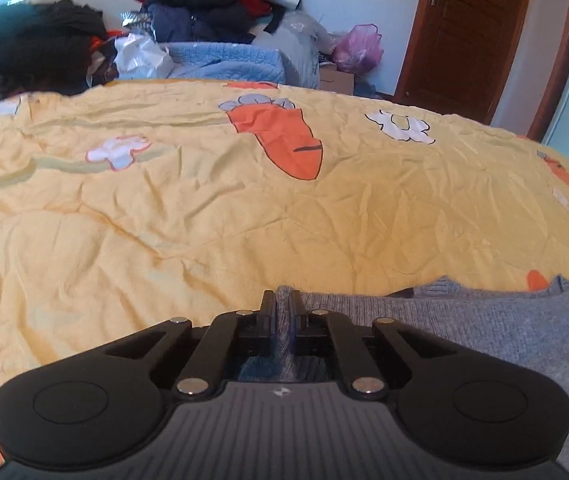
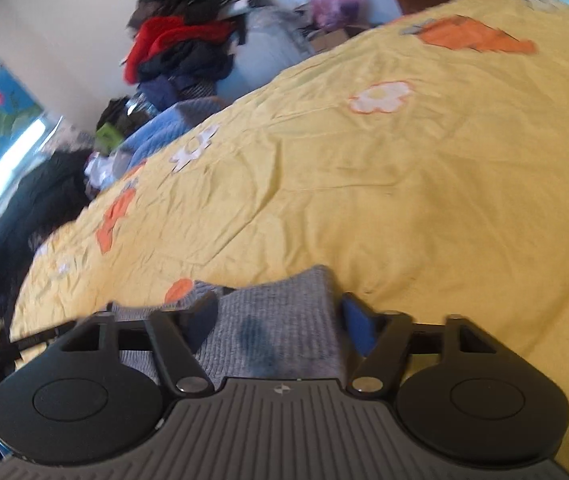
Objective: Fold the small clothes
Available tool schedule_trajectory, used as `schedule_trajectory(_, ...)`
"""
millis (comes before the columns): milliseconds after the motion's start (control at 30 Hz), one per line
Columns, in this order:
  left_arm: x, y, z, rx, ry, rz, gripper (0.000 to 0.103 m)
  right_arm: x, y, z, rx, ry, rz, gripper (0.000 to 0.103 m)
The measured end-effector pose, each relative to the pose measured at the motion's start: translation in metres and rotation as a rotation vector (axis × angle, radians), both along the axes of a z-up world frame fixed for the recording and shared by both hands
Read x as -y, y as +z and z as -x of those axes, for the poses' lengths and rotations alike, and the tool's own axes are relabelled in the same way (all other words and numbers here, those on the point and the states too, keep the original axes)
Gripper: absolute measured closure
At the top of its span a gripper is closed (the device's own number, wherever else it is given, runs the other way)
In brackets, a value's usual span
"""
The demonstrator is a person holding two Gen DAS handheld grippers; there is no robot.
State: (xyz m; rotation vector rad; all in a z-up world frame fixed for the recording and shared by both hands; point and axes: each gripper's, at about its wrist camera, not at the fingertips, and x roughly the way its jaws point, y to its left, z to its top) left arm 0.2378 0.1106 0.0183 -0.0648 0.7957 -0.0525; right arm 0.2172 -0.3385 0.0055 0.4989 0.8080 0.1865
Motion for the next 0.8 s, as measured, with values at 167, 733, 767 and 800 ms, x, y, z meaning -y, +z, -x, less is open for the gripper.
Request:
schedule_trajectory(167,0.0,0.01,0.011,0.066,0.003,-0.053,0.1,-0.006,0.005,-0.005,0.036,0.033,0.044,0.085)
schedule_trajectory(733,-0.021,0.047,0.065,0.138,0.19,0.033,0.079,-0.014,0.04,0.031,0.225,-0.185,0.064,0.03)
schedule_trajectory(767,-0.012,0.048,0.072,0.144,0.168,0.084,0.07,-0.021,0.045,0.038,0.249,-0.165,0.045,0.028)
schedule_trajectory(800,-0.003,0.045,0.076,0.143,0.136,0.125,0.067,-0.029,0.047,0.04,0.251,-0.13,0.022,0.025)
